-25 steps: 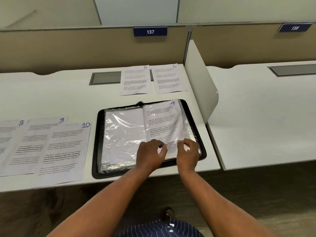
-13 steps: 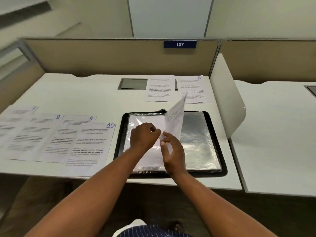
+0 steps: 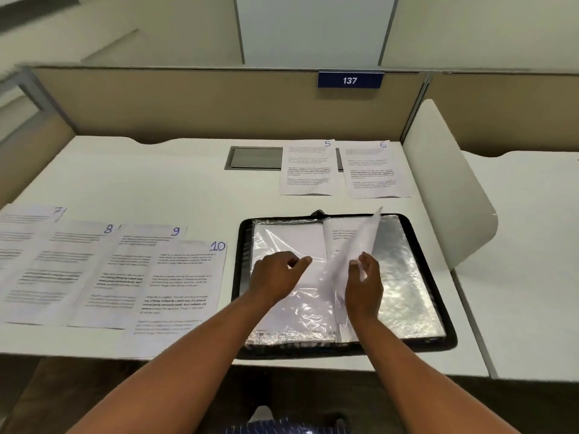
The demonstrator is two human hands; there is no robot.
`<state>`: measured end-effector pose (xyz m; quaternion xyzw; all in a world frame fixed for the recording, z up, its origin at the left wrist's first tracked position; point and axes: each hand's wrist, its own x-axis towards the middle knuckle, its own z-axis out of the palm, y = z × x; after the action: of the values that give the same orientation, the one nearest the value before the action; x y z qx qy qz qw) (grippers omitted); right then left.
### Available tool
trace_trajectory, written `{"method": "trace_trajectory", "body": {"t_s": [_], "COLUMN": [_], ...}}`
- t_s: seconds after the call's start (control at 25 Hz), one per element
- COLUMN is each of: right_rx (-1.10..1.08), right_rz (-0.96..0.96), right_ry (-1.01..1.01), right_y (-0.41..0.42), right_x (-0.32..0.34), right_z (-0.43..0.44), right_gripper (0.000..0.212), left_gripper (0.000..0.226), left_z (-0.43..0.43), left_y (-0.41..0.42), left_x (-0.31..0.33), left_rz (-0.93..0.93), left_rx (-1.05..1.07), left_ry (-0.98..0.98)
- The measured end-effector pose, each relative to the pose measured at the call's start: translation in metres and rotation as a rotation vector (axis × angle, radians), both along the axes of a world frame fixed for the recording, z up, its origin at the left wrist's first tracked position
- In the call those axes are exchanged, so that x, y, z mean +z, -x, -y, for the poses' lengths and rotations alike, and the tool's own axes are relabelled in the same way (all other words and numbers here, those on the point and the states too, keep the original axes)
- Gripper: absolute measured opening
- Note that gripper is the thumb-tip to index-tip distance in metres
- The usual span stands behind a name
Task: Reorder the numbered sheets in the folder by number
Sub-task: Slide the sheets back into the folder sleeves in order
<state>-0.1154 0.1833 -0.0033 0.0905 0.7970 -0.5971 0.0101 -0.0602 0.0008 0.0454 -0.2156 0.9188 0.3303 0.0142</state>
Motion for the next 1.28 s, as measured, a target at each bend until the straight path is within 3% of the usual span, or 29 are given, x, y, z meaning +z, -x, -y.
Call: {"method": "trace_trajectory", "body": {"t_s": [0.16,0.4,0.48,0.6,0.72,0.92,1.04,1.16,1.28], "right_rx": [0.072,0.088,0.123,0.348,0.514,0.794,0.954,1.030,0.999], "right_rz": [-0.047,-0.114,-0.042,0.077,0.045,-0.110,-0.160,-0.187,-0.200], "right_ry": [-0.039,-0.091,-0.158,-0.278,-0.341,-0.701,-0.855,-0.895,-0.900], "right_y": [-0.013,-0.014,-0.006,-0.003,-0.011,-0.023,-0.033,-0.046,-0.046], "right_x": [-0.004,-0.002,-0.005,-0.019,-0.032,-0.035,-0.038,-0.045,-0.048], "right_z": [0.013,0.014,0.009,0.007,0.014,0.032,0.041,0.044,0.049], "right_gripper": [0.036,0.037,0.044,0.060,0.067,0.071,0.071,0.072,0.073], "left_gripper": [0.061,0.021,0.024,0.019,0.019,0.055,0.080,0.085,0.084], "left_z": [0.002,0.014,0.021,0.028,0.029,0.027,0.034,0.038,0.047], "left_y": [0.032,0.031,0.011,-0.029,-0.057,-0.077,-0.080,-0.081,-0.072], "left_x": [-0.005,-0.015,-0.018,-0.022,-0.024,-0.029,-0.048,-0.063,-0.067], "left_rz": [0.087,0.021,0.038,0.104,0.111,-0.007,0.073,0.202,0.193], "left_rx": [-0.024,0.108,0.144,0.185,0.230,0.238,0.111,-0.034,-0.094], "left_ry": [-0.139,-0.248,-0.233,-0.113,-0.012,0.075,0.166,0.225,0.263]}}
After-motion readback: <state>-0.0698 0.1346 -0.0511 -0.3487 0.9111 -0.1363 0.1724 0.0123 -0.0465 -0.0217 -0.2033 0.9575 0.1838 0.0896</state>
